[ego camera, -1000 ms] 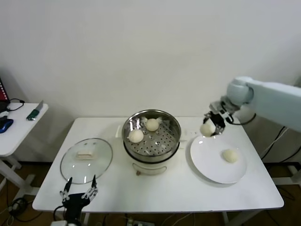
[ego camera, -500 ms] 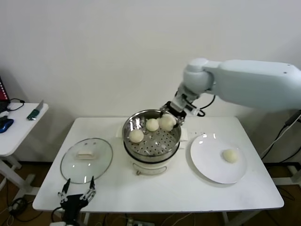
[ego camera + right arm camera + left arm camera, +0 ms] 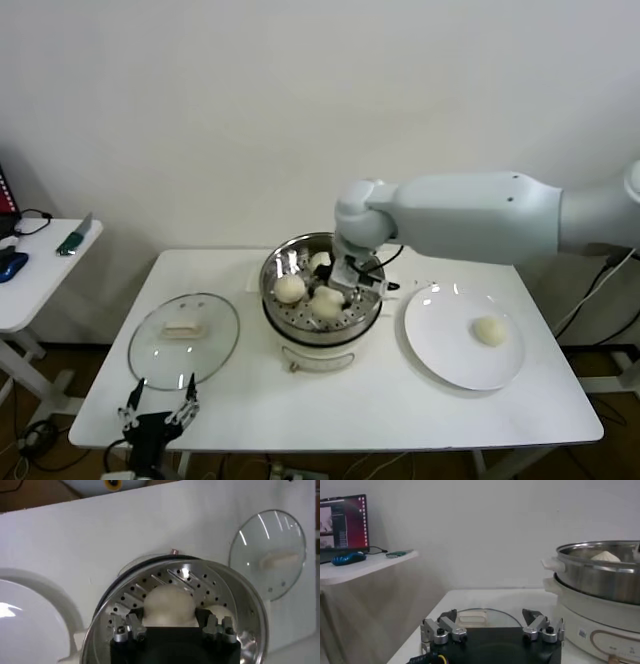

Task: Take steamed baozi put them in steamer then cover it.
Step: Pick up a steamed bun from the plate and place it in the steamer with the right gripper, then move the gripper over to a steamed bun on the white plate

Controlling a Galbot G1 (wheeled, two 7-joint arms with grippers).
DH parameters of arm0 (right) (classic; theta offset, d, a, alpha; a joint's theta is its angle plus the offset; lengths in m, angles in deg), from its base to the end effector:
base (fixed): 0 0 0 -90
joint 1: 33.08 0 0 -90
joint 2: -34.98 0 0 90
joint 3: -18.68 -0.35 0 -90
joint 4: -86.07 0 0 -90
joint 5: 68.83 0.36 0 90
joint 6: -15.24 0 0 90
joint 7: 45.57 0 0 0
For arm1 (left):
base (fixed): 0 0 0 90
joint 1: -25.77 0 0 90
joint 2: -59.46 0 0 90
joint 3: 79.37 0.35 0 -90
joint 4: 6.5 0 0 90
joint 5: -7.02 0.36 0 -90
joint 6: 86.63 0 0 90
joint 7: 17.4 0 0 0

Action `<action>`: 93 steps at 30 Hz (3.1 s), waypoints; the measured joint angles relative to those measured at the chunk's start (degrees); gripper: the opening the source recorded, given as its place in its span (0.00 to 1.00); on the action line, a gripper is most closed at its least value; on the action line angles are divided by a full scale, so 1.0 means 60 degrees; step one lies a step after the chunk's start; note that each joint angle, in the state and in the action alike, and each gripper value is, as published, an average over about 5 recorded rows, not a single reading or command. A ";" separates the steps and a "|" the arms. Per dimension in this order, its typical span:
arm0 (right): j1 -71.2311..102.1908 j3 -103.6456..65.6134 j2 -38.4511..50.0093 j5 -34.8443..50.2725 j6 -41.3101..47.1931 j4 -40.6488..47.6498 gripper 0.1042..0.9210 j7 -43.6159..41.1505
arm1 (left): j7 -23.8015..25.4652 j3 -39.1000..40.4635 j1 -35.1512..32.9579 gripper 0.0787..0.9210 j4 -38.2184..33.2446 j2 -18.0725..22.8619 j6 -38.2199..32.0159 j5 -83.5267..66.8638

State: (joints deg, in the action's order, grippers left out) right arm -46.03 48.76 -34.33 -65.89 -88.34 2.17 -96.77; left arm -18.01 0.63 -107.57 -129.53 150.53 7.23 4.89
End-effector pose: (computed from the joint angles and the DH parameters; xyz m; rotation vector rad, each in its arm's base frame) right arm 0.5008 0.1526 -0.0689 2.0101 -0.5125 2.3134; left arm 0.1100 0.0495 -0.3165 0.2396 -2.8857 -0.0765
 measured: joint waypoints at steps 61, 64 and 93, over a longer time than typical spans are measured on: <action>0.0713 0.0031 0.5148 0.2553 0.2920 0.1946 0.88 -0.1043 | -0.0032 0.0098 -0.0324 0.88 -0.0195 0.0107 -0.0135 0.0243; 0.1440 -0.0502 0.5289 0.2167 0.2966 0.2360 0.88 -0.1107 | -0.0045 0.0085 -0.0384 0.88 -0.0196 0.0124 -0.0154 0.0285; 0.5510 -0.3921 0.4244 -0.0243 0.2736 0.5623 0.88 -0.1162 | -0.0117 0.0040 -0.0451 0.88 0.0001 0.0186 -0.0303 0.0543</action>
State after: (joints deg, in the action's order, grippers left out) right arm -12.97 25.24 -8.86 -67.35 -71.92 35.91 -103.74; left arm -18.71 0.87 -110.28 -129.52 151.65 5.41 8.15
